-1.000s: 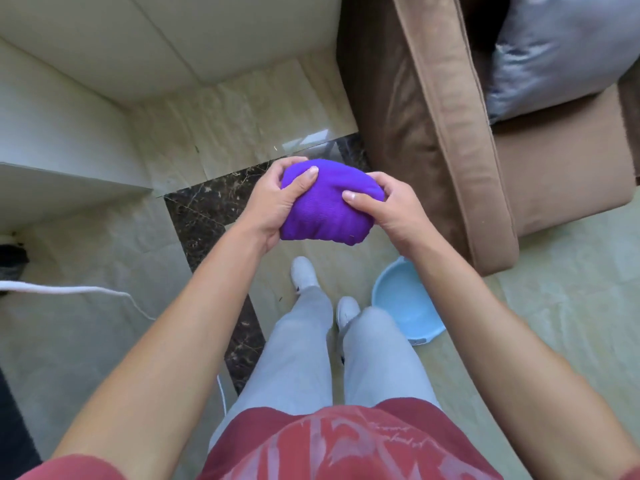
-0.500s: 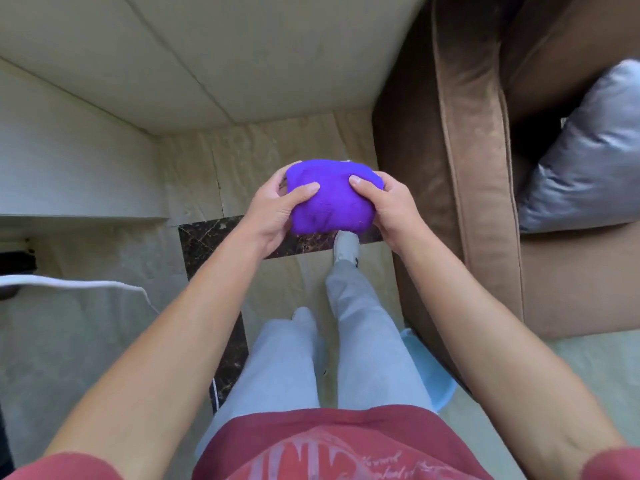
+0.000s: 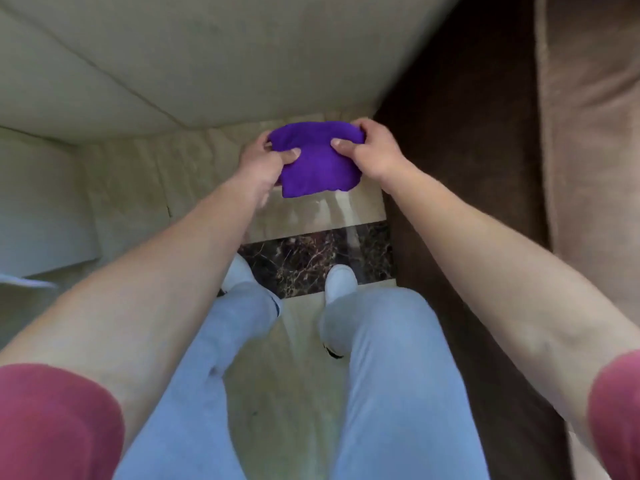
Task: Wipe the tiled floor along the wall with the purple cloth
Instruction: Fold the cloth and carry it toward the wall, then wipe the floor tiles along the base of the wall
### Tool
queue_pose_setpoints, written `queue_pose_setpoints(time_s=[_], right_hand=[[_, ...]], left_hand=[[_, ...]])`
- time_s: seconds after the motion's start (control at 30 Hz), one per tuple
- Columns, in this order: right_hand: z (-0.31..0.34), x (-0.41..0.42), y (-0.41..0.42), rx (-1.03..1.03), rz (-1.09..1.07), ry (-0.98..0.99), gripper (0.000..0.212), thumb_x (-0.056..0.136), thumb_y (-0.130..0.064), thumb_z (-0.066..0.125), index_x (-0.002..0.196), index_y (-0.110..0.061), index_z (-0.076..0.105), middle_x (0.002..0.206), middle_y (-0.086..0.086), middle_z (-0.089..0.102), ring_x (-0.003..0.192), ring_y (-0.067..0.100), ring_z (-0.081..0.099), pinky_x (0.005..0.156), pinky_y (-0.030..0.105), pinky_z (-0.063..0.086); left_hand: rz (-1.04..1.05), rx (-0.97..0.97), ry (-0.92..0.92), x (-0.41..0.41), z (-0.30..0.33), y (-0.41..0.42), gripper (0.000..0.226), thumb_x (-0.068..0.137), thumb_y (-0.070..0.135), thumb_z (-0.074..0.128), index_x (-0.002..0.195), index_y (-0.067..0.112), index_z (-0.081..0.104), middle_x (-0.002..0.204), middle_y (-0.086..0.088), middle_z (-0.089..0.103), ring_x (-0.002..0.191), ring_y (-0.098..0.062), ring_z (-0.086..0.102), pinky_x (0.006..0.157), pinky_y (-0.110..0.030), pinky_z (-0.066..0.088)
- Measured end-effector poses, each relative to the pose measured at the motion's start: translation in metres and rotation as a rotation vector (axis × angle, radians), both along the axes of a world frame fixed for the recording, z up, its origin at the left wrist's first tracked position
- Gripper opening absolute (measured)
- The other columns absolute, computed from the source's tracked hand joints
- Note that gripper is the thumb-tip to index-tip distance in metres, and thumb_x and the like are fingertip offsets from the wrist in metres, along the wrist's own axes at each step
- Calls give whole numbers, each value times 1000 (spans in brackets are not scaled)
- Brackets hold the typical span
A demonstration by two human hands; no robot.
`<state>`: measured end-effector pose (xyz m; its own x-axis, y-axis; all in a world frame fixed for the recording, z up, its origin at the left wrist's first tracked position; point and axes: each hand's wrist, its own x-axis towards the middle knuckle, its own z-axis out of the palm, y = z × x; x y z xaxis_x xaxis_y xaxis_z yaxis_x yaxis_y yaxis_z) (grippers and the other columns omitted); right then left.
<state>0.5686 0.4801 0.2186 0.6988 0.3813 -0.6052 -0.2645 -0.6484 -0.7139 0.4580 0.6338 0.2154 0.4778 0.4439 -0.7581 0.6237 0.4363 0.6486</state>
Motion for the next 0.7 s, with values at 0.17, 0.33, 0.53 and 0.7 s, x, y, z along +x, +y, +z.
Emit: queue_pose_setpoints(time_s=[0.17,0.33,0.53,0.7], right_hand=[[-135,57,24,-67,154,-98,25,87,-23,76,107,-17,63,94,-2,66,79,5,64,70,16,51],[-238,88,36,-140,248,-188,22,89,-23,74,98,-24,54,92,-6,60,83,10,57,72,22,46],[-320,98,32,-238,246,-283,22,90,-25,72,106,-18,59,99,-5,62,83,10,58,66,19,46],[-342,94,36,-285,142,-500,32,86,-29,71,114,-15,62,108,-2,65,99,17,61,87,29,48]], left_hand=[[-68,-15,-47,40,-139,30,41,88,-1,72,124,14,60,114,-8,68,100,-24,68,84,-45,61],[-115,69,-67,68,-249,46,44,86,-2,74,128,7,61,109,-15,68,96,-27,67,97,-49,57],[-224,222,-33,86,-332,34,46,86,7,76,129,6,61,123,-20,69,113,-35,67,102,-45,54],[-307,324,18,96,-359,36,53,84,27,79,130,14,56,123,-10,67,112,-26,67,102,-40,53]])
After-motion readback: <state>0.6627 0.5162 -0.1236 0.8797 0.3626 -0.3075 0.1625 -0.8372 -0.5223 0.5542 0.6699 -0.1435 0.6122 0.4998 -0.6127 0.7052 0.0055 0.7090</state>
